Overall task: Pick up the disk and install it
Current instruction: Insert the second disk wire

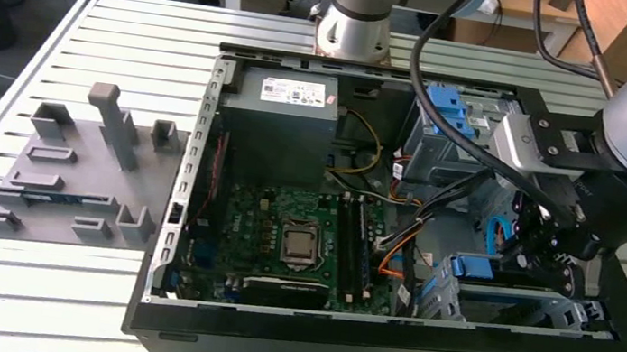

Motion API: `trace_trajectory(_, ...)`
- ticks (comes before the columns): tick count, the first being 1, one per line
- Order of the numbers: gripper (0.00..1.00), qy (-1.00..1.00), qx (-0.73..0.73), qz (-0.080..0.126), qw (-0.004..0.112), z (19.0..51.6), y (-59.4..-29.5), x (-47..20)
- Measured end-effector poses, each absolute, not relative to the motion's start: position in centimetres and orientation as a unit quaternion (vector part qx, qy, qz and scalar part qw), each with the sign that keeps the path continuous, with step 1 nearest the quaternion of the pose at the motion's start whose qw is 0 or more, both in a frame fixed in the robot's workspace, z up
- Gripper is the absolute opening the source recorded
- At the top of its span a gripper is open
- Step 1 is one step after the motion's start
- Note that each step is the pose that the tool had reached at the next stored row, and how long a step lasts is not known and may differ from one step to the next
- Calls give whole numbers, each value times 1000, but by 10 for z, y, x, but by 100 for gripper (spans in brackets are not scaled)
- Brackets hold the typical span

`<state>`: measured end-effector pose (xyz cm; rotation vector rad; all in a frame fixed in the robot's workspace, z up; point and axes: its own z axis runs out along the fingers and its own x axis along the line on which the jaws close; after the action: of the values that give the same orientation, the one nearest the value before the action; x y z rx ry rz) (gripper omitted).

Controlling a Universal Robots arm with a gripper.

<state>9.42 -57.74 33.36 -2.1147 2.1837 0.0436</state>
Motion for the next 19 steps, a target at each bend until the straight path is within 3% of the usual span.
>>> trace_trajectory(19,16,719,-693,15,51,333,-579,94)
